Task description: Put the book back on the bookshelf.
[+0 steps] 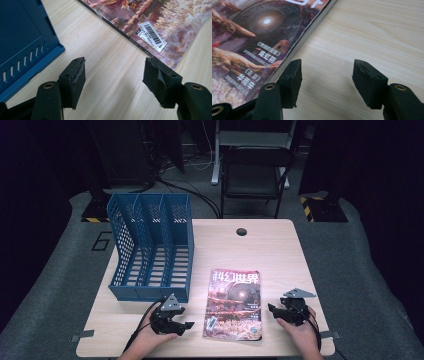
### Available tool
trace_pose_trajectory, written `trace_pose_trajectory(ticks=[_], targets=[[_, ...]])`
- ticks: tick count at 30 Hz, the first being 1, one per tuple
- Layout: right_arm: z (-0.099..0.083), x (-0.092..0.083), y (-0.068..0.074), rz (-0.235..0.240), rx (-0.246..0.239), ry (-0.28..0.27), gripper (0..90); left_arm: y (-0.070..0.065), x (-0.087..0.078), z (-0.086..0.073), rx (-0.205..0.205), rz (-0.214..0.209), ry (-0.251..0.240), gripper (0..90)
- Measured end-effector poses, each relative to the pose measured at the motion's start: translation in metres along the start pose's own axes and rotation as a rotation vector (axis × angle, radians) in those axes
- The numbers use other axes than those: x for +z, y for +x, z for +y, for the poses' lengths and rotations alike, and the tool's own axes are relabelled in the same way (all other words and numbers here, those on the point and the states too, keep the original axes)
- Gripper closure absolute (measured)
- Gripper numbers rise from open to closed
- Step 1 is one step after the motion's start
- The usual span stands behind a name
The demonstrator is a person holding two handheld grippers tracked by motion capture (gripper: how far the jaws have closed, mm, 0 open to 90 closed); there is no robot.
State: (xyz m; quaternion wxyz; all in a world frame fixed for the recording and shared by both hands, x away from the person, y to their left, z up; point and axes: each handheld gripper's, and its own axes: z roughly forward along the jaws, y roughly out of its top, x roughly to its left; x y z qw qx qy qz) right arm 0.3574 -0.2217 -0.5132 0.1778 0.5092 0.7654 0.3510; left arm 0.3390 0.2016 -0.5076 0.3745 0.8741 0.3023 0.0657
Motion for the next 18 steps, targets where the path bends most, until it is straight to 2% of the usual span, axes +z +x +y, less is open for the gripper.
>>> trace_pose_trajectory(ticks=[1, 2, 4, 6, 8, 9, 11, 16, 18], targets=[[0.001, -0.001, 0.001, 0.004, -0.002, -0.004, 40.7, -0.001, 0.001, 0.000, -0.002, 0.004, -0.003, 34.5], [0.001, -0.002, 0.004, 0.010, 0.026, -0.007, 41.1, -0.003, 0.001, 0.001, -0.011, -0.001, -0.005, 34.7], [0.002, -0.002, 0.005, 0.002, 0.012, -0.010, 42.5, -0.005, 0.001, 0.004, -0.019, -0.006, 0.001, 35.0], [0.003, -0.002, 0.008, 0.005, 0.031, -0.003, 43.4, -0.007, 0.002, 0.006, -0.033, -0.012, -0.009, 36.5], [0.004, -0.001, 0.012, -0.010, 0.029, 0.000, 45.1, -0.010, 0.002, 0.010, -0.032, -0.027, -0.011, 37.9], [0.004, 0.000, 0.014, -0.014, 0.020, 0.001, 45.8, -0.011, 0.003, 0.012, -0.028, -0.022, -0.020, 37.9], [0.006, 0.000, 0.017, 0.000, 0.022, -0.002, 46.5, -0.012, 0.003, 0.015, -0.019, -0.033, -0.013, 38.7], [0.008, 0.001, 0.023, 0.044, 0.035, -0.029, 46.2, -0.016, 0.013, 0.022, -0.054, -0.031, -0.017, 37.7], [0.007, 0.003, 0.026, 0.065, 0.060, -0.032, 45.8, -0.018, 0.019, 0.025, -0.077, -0.042, -0.027, 36.6]])
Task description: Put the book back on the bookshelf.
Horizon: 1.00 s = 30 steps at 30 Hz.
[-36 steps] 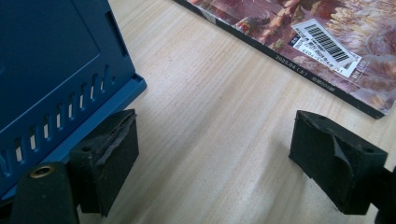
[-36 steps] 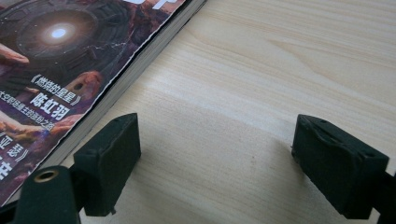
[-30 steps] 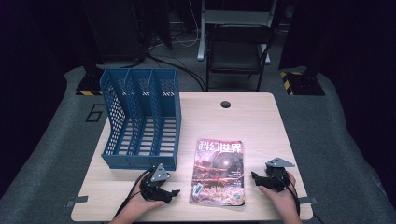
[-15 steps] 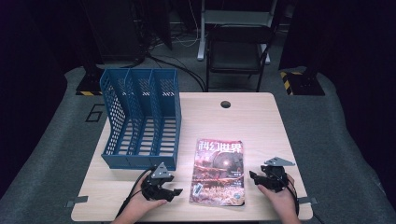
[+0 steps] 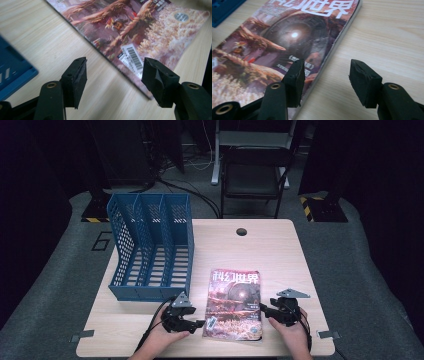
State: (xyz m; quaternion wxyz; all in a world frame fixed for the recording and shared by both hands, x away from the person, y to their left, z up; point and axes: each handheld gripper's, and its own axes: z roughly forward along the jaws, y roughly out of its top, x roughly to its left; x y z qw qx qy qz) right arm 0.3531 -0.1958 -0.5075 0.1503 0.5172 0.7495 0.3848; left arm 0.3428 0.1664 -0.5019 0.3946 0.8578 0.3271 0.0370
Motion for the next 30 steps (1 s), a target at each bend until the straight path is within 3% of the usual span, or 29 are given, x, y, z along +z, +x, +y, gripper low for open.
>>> trace_pose_trajectory(ticks=[3, 7, 12, 24, 27, 30], targets=[[0.000, 0.003, 0.004, 0.016, 0.016, 0.002, 45.4, -0.003, 0.008, 0.002, 0.002, -0.006, -0.002, 36.4], [-0.001, 0.006, 0.007, 0.025, 0.006, 0.013, 45.3, -0.007, 0.017, 0.003, 0.008, -0.016, 0.024, 37.0], [-0.001, 0.011, 0.012, 0.041, -0.018, 0.027, 45.2, -0.009, 0.021, 0.003, 0.008, -0.013, 0.018, 37.1], [-0.001, 0.019, 0.018, 0.045, -0.045, 0.058, 43.2, -0.017, 0.028, 0.001, 0.062, 0.005, 0.028, 34.9], [-0.001, 0.020, 0.021, 0.053, -0.058, 0.060, 41.1, -0.020, 0.029, 0.000, 0.076, -0.010, 0.033, 33.7], [0.000, 0.020, 0.020, 0.066, -0.039, 0.057, 41.6, -0.024, 0.029, 0.000, 0.102, 0.010, 0.039, 33.5]])
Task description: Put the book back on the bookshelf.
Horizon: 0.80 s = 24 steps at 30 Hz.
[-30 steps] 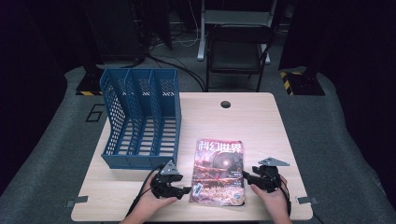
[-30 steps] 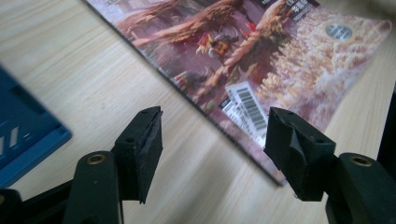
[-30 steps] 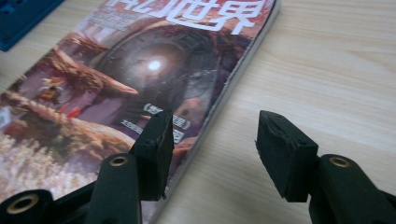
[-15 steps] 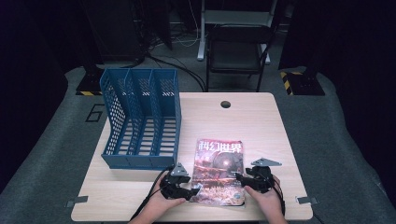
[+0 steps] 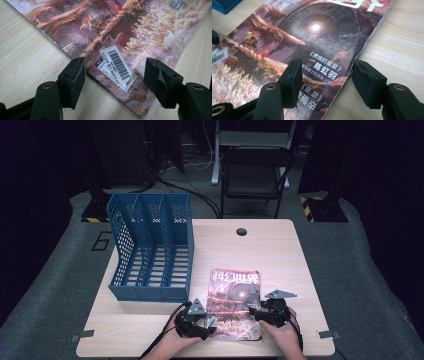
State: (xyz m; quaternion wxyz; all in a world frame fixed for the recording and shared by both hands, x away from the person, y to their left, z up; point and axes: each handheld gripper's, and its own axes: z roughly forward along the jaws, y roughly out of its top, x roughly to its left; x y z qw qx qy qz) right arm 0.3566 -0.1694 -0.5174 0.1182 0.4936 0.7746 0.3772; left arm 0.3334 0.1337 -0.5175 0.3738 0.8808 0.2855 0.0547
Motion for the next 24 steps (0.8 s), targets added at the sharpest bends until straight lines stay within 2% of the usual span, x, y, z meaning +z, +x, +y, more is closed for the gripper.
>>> trace_pose_trajectory(ticks=[2, 4, 9, 12, 14, 17, 20, 24], targets=[[0.001, 0.000, -0.002, 0.007, 0.008, -0.001, 42.7, -0.001, 0.000, 0.000, -0.011, 0.004, 0.000, 33.5], [0.001, 0.000, -0.001, 0.018, 0.025, -0.003, 43.3, -0.001, -0.003, -0.001, 0.003, 0.006, 0.016, 33.5], [0.001, 0.001, 0.005, 0.022, 0.012, 0.006, 44.4, -0.005, -0.008, -0.004, -0.007, 0.002, 0.044, 33.8], [0.000, 0.000, 0.009, 0.026, 0.006, 0.016, 46.0, -0.007, -0.013, -0.008, 0.002, 0.021, 0.056, 34.5], [-0.001, 0.000, 0.013, 0.033, 0.005, 0.019, 46.7, -0.010, -0.016, -0.010, -0.015, 0.007, 0.066, 34.5], [-0.002, -0.001, 0.017, 0.043, -0.011, 0.034, 48.4, -0.012, -0.020, -0.013, -0.010, 0.012, 0.085, 34.6], [-0.002, -0.001, 0.020, 0.040, -0.021, 0.044, 50.6, -0.013, -0.022, -0.015, -0.008, 0.007, 0.086, 34.6], [0.001, -0.001, 0.021, 0.029, -0.011, 0.035, 49.0, -0.011, -0.022, -0.016, -0.032, 0.004, 0.073, 35.4]])
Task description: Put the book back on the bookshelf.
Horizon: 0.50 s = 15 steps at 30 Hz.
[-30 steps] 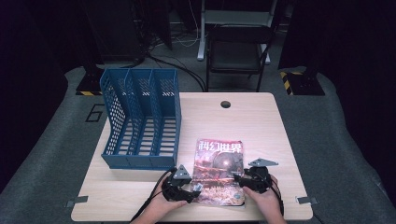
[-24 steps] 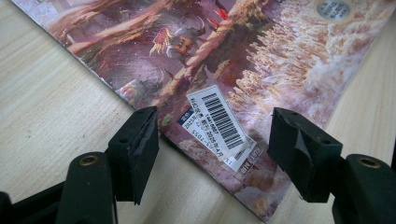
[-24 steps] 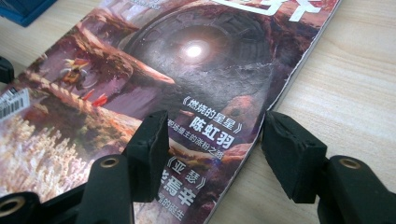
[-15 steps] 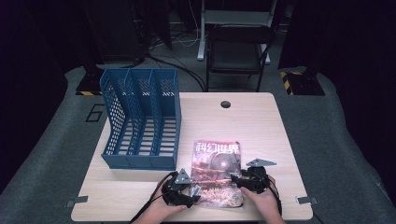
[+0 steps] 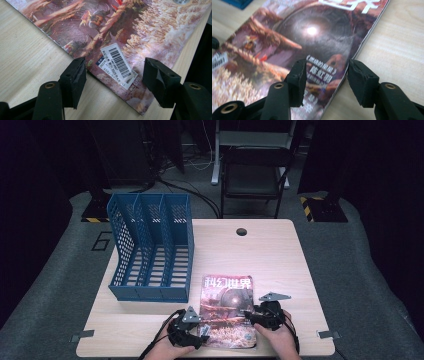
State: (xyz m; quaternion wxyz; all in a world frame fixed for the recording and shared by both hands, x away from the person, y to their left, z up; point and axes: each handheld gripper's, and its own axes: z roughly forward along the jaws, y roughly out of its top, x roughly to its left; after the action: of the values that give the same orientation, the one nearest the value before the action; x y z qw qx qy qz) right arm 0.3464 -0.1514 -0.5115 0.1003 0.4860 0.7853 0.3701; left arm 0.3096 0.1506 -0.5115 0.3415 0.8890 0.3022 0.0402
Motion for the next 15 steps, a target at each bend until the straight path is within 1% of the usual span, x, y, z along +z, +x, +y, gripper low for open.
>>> trace_pose_trajectory(ticks=[1, 3, 4, 6, 8, 10, 11, 12, 15], targets=[[0.001, 0.000, -0.001, 0.005, 0.015, -0.008, 48.1, 0.000, 0.000, 0.000, -0.007, 0.000, -0.004, 35.4], [0.003, 0.002, -0.003, 0.022, 0.064, -0.025, 46.4, 0.001, 0.001, 0.000, -0.016, 0.003, -0.015, 35.4], [0.004, 0.004, -0.005, 0.022, 0.069, -0.036, 46.3, 0.001, 0.001, 0.000, -0.015, 0.004, -0.016, 35.4], [0.005, 0.006, -0.007, 0.015, 0.093, -0.034, 46.1, 0.002, 0.002, 0.001, -0.011, 0.013, -0.021, 35.2], [0.006, 0.009, -0.010, 0.000, 0.094, -0.032, 46.2, 0.003, 0.003, 0.001, -0.011, 0.019, -0.028, 35.3], [0.006, 0.011, -0.011, -0.002, 0.091, -0.038, 46.2, 0.003, 0.004, 0.001, -0.009, 0.021, -0.033, 35.3], [0.007, 0.011, -0.011, -0.007, 0.101, -0.038, 45.9, 0.003, 0.003, 0.000, -0.005, 0.026, -0.032, 35.2], [0.007, 0.012, -0.011, -0.010, 0.097, -0.039, 45.8, 0.003, 0.004, 0.000, -0.001, 0.028, -0.038, 35.2], [0.008, 0.013, -0.012, -0.008, 0.093, -0.040, 45.4, 0.001, 0.004, 0.000, -0.003, 0.034, -0.041, 35.0]])
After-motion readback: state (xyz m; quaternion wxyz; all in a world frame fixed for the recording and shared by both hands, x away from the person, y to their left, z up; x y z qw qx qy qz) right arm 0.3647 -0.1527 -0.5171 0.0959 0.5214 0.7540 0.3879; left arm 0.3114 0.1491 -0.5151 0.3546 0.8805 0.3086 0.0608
